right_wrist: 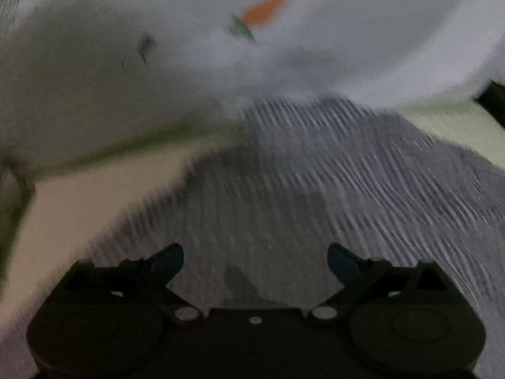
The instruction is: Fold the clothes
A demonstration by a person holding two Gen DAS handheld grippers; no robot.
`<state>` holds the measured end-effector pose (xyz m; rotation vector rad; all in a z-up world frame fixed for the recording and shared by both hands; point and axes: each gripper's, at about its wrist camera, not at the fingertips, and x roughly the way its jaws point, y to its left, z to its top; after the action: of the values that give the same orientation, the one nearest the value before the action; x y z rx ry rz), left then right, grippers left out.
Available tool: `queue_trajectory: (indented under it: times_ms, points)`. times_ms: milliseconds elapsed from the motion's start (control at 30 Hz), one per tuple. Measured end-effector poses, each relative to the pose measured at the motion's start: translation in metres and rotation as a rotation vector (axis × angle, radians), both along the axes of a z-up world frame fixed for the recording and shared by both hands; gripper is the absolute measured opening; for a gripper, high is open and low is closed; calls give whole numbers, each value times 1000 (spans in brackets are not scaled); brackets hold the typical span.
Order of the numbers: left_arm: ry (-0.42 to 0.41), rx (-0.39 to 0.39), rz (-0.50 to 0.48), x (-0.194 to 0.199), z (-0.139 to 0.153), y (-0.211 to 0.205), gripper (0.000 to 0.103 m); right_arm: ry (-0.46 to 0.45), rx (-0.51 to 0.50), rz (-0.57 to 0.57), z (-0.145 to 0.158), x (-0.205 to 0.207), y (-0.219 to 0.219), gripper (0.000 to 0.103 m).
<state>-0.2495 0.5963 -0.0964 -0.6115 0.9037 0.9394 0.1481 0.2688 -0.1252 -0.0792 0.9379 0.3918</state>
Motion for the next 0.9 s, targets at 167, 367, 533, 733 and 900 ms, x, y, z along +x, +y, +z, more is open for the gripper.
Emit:
queue_trajectory:
  times_ms: [167,367,533,733,900]
  points:
    - [-69,16,-33,-5,17,-10,6,79,-97,-24,-24,-56,-63,100]
    - [-133,47,-107,6,43,-34,5,93,-150,-139,-23,-91,-122,101]
    - [-187,91,-232,38,64,-78,5,88,-134,-240,-14,-110,-178,101]
    - [-254,109,-364,95,81,-164,5,74,-106,-306,-13,-112,-240,101]
    - [-329,7,-482,151,81,-256,5,66,-87,-343,-12,-108,-293,101]
